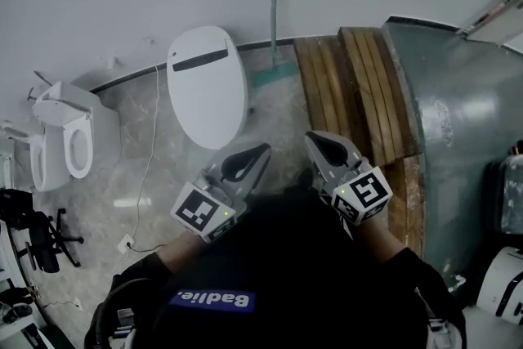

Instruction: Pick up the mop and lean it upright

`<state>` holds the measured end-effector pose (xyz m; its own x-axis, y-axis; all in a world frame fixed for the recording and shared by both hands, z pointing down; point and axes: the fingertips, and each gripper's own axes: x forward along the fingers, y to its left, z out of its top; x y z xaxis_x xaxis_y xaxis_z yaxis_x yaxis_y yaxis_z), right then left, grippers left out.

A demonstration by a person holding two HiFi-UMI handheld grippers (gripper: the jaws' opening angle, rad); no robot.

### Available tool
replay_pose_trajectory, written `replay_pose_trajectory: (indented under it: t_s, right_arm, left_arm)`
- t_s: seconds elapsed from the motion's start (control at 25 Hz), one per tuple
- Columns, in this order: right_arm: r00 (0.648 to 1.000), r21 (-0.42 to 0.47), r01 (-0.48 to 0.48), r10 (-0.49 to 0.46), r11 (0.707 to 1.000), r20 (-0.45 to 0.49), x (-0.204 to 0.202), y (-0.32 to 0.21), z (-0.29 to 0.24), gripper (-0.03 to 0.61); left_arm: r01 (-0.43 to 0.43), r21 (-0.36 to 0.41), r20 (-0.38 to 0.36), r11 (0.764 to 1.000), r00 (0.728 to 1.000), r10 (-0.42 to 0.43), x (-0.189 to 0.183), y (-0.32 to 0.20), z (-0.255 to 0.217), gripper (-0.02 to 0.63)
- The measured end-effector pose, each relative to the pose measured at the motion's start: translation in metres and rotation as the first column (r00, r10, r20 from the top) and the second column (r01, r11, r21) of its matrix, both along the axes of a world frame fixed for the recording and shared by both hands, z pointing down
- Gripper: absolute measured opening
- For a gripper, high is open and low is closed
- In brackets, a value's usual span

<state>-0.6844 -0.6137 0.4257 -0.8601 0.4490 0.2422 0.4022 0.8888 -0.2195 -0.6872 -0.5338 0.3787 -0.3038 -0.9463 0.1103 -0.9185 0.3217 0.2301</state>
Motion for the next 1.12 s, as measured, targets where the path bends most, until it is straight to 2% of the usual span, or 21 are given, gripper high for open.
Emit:
replay_pose_trajectory:
  t_s: [0.2,0.4,0.6,0.84,1.12]
  right_arm:
    - [0.995,0.013,-0.023,0.021,1.0,0.095,0.008,0.056,-0.029,0.003]
    - [0.988,0.013,0.022,-0.024,1.0,0.152,0.017,0.087,-0.056,0.003]
    - [0.983,0.012,0.035,-0.037,0.999,0.178,0.025,0.079,-0.072,0.003]
    - [0.98,0.01,0.054,-0.055,0.998,0.193,0.028,0.069,-0.072,0.003]
    - [0.983,-0.056,0.074,-0.063,0.996,0.171,0.034,0.064,-0.06,0.003]
  left_arm:
    - [-0.027,0.038,0.029,0.999,0.999,0.026,0.007,0.045,-0.008,0.02]
    - [-0.02,0.068,0.076,0.997,0.997,0.015,0.008,0.065,-0.021,0.02]
    - [-0.002,0.075,0.117,0.997,0.993,-0.007,0.012,0.057,-0.035,0.02]
    - [-0.018,0.036,0.152,0.999,0.988,0.013,0.02,0.039,-0.037,0.02]
    - [-0.005,0.012,0.13,1.0,0.992,0.004,0.029,0.032,-0.029,0.02]
